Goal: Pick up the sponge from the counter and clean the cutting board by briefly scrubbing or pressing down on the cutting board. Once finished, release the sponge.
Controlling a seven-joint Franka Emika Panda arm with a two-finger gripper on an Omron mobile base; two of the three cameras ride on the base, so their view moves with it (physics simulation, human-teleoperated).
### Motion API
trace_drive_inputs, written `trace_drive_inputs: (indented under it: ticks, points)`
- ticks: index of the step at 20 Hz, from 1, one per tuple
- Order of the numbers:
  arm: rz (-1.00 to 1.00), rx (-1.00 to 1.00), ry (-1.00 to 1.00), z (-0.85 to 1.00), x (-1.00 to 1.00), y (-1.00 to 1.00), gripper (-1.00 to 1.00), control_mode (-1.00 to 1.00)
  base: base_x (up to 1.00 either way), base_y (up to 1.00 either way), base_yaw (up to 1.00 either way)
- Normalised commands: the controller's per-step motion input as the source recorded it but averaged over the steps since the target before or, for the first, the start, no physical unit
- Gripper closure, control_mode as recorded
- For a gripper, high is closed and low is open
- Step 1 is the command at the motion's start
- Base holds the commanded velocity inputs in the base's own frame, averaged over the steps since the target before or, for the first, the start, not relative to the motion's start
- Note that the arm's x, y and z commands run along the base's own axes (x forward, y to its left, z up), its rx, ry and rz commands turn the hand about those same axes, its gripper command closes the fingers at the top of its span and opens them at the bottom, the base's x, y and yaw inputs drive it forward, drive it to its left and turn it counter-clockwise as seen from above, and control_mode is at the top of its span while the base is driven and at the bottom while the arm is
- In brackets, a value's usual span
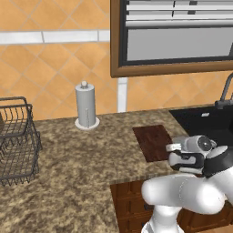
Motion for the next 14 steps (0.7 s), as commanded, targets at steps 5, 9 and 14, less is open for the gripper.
trace_drive_inputs:
  ticks: [5, 9, 14]
  points:
    - [0.08, 0.00, 0.00, 0.00, -0.15, -0.04, 1.00, -1.00, 0.00, 0.00, 0.00]
    - [0.10, 0.00, 0.00, -0.01, 0.19, 0.00, 1.00, -1.00, 0.00, 0.00, 0.00]
    - [0.10, 0.00, 0.03, -0.08, 0.36, 0.09, 1.00, -1.00, 0.00, 0.00, 0.00]
